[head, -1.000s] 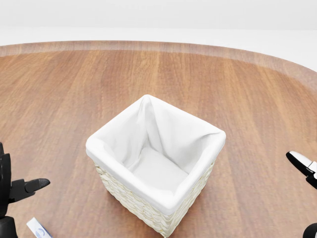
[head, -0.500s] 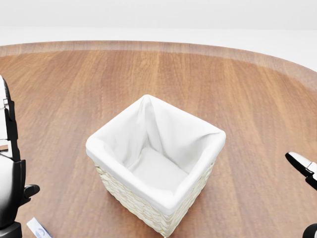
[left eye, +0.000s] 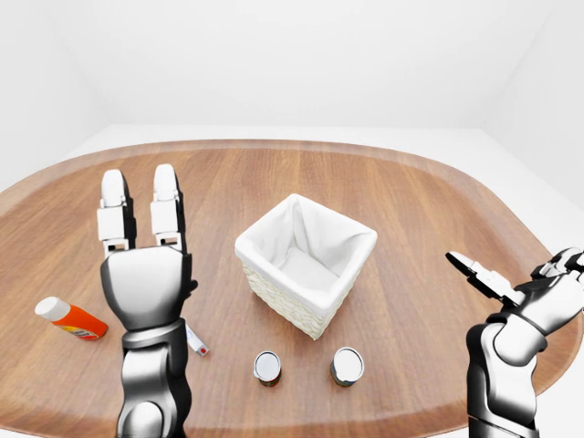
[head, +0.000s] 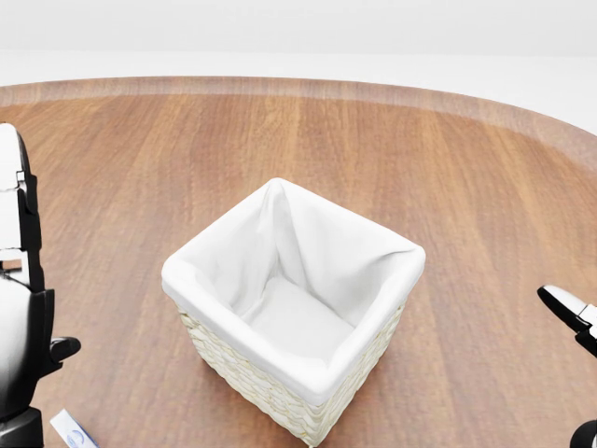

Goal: Pick up the alphabet soup and the cream cheese box, and put them in the basket.

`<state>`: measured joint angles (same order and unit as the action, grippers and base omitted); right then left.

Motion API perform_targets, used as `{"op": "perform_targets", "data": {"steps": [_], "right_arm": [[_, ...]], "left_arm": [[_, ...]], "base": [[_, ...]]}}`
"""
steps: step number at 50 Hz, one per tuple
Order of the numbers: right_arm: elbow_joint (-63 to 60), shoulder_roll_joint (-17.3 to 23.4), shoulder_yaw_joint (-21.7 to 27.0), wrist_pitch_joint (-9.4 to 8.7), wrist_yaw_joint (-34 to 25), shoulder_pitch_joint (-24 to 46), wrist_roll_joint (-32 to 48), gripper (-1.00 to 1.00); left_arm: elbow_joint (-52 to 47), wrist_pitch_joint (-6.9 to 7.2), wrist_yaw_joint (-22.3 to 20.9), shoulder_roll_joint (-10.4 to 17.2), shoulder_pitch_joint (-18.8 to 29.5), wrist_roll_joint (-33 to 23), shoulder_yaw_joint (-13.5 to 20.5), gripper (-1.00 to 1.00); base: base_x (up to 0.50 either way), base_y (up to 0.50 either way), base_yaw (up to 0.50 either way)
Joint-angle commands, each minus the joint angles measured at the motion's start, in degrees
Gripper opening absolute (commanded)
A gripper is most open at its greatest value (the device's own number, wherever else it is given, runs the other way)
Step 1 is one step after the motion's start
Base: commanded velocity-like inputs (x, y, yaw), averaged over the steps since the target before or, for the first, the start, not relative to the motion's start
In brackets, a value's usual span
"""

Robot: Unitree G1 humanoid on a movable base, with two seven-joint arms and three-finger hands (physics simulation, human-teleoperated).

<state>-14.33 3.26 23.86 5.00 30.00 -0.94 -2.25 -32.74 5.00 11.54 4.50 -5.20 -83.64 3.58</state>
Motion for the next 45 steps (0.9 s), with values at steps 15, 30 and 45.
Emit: {"op": "perform_targets", "data": {"steps": [15,30,45], "right_arm": [[0.04,-0.02,-0.01,0.0,0.0,-0.11,-0.03,1.0],[-0.25,-0.08,0.0,0.0,0.0,-0.14,0.03,1.0],[-0.74,-0.2,-0.06,0.0,0.0,-0.37,0.2,1.0]], "left_arm": [[15.68,-0.03,18.46,1.22,-9.19,-7.79,0.5,1.0],[27.33,0.0,18.46,2.83,-9.96,-10.38,-3.0,1.0],[35.72,0.0,18.46,4.17,-9.9,-9.31,-4.78,1.0]], "base": [[0.0,0.0,0.0],[0.0,0.0,0.0],[0.0,0.0,0.0]]}}
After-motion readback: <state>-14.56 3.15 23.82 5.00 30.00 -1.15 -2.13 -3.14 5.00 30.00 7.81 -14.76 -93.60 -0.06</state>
